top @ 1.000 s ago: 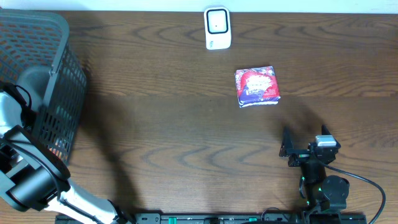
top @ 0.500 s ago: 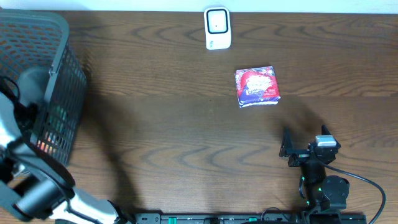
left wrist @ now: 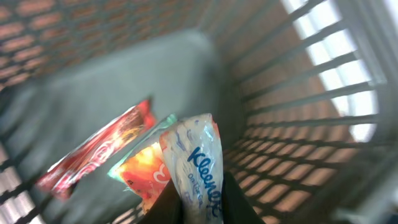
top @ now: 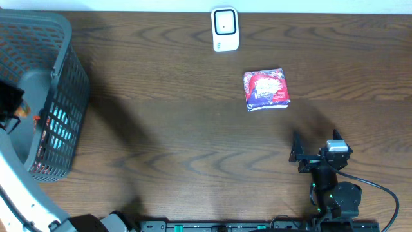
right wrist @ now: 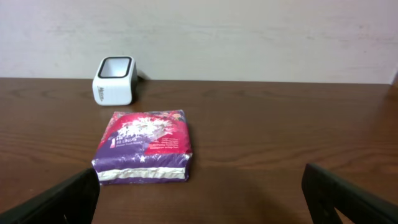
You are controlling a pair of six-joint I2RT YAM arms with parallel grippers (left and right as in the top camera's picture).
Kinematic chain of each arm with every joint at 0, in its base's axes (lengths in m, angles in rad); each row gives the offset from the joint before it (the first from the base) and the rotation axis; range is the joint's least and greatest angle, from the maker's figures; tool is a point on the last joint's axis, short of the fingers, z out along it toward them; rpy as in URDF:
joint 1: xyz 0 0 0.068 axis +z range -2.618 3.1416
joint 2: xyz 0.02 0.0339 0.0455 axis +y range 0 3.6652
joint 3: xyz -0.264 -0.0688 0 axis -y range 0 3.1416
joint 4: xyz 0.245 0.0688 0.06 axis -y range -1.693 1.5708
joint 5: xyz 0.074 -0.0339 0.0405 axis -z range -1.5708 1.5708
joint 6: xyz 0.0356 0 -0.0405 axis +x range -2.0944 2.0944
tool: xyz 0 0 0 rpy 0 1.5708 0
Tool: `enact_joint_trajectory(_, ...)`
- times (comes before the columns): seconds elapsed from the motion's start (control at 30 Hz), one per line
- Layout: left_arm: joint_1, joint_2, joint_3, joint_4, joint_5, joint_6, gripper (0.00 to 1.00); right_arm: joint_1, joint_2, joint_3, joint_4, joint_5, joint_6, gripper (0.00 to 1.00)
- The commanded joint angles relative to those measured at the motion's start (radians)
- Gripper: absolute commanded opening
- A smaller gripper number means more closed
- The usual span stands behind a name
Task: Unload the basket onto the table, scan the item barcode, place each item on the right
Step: 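Carry the orange packet out and set it beside the purple package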
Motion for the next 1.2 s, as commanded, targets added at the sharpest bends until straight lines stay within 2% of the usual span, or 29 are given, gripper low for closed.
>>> enact_joint_trajectory(0.0,-0.002,-0.068,0.012,0.104,0.199,-0.002,0.07,0.005,-0.006,-0.001,-0.005,0.004,-0.011,0.99)
enact_joint_trajectory(0.07,-0.003,-0.093,0.012,0.193,0.303,-0.033,0.07,0.005,-0.006,-0.001,-0.005,0.004,-0.011,0.99)
enact_joint_trajectory(0.17,-0.003,-0.134,0.012,0.325,0.385,-0.192,0.08,0.005,-0.006,-0.001,-0.005,0.004,-0.011,0.99)
enact_joint_trajectory(0.23,-0.009,-0.155,0.012,0.389,0.428,-0.242,0.07,0.005,-0.006,-0.001,-0.005,0.004,-0.011,0.99)
enact_joint_trajectory(0.33,-0.053,-0.181,0.012,0.461,0.509,-0.240,0.07,0.005,-0.006,-0.001,-0.005,0.004,-0.011,0.99)
enact_joint_trajectory(0.4,-0.134,-0.191,0.011,0.478,0.555,-0.227,0.08,0.005,-0.006,-0.001,-0.005,0.004,-0.011,0.99)
enact_joint_trajectory(0.5,-0.275,-0.188,0.011,0.468,0.599,-0.133,0.08,0.005,-0.006,-0.001,-0.005,0.004,-0.011,0.99)
enact_joint_trajectory(0.63,-0.526,-0.152,0.011,0.397,0.584,0.070,0.08,0.005,-0.006,-0.001,-0.005,0.004,-0.011,0.99)
enact_joint_trajectory(0.73,-0.703,-0.099,0.010,0.336,0.498,0.152,0.08,0.005,-0.006,-0.001,-0.005,0.004,-0.011,0.99)
enact_joint_trajectory(0.97,-0.986,0.078,0.010,0.280,0.242,0.165,0.07,0.005,-0.006,-0.001,-0.005,0.004,-0.011,0.99)
enact_joint_trajectory(1.17,-1.110,0.246,0.010,0.272,0.222,0.165,0.08,0.005,-0.006,-0.001,-0.005,0.004,-0.011,0.99)
